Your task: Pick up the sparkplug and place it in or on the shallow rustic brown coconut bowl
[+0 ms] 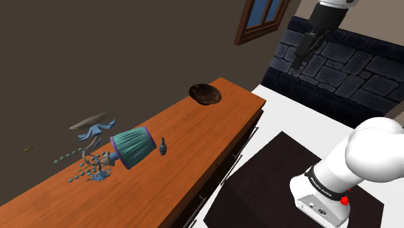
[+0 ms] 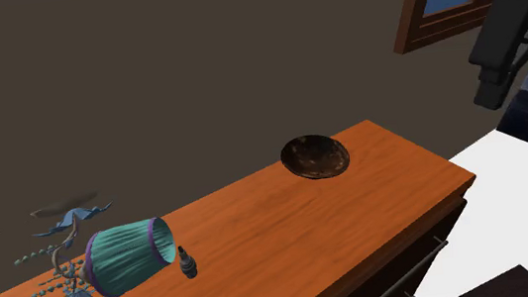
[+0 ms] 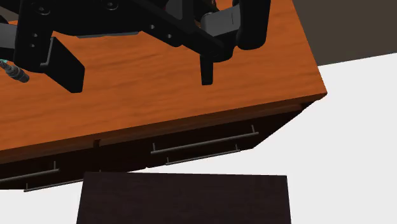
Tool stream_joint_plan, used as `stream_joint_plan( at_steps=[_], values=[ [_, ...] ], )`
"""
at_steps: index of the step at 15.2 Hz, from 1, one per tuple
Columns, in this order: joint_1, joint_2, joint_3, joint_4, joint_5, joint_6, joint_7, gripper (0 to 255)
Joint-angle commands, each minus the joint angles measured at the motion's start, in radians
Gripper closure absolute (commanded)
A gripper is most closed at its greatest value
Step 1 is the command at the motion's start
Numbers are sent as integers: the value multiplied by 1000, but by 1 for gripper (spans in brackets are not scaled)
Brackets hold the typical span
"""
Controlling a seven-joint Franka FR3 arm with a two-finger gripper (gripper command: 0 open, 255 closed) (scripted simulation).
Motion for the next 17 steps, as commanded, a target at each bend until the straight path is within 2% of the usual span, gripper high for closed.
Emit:
stream_joint_plan(
  at_steps=[1, 9, 17],
  values=[
    [0, 0, 0, 0, 0, 0, 0, 0],
    [74, -11, 113, -209, 82, 311, 61, 0],
    [141, 98, 253, -334, 142, 661, 130, 0]
  ],
)
